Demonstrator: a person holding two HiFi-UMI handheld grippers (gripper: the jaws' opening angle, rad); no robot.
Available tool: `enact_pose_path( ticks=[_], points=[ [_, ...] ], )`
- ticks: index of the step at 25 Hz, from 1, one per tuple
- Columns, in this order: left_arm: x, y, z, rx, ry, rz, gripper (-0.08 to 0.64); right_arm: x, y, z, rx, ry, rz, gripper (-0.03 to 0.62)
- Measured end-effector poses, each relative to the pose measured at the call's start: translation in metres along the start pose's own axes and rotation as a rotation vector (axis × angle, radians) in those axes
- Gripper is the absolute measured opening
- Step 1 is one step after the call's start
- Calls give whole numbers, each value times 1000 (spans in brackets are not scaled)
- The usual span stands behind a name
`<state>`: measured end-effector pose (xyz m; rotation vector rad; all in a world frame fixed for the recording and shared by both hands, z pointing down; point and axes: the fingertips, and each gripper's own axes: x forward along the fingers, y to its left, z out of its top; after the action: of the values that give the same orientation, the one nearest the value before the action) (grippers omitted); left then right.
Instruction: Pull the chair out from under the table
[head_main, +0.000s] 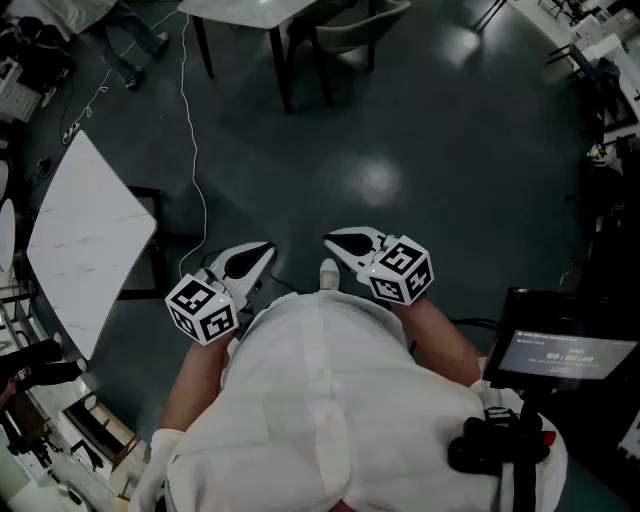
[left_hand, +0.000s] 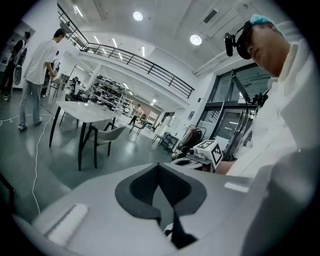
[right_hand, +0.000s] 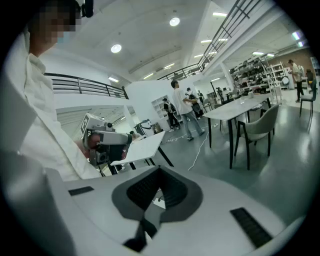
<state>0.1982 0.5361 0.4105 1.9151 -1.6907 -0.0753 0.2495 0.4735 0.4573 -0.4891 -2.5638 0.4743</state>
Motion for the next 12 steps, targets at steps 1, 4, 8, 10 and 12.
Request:
enact_pose_path(
  ticks=[1, 4, 8, 10, 12],
  points=[
    [4, -3, -1, 4, 6, -6, 7, -5, -1, -3, 6, -2, -11, 5],
    [31, -7, 2, 4, 14, -25, 6, -25, -23, -10, 25, -5, -46, 5],
    [80, -8, 22, -10, 26, -63, 6, -44, -72, -9, 62, -5, -82, 5],
    [91, -4, 29, 7, 47, -78, 6, -44, -85, -8, 85, -13, -92, 5],
    [103, 7, 36, 7, 60, -91, 6, -41, -100, -6, 112, -21, -107, 5]
  ],
)
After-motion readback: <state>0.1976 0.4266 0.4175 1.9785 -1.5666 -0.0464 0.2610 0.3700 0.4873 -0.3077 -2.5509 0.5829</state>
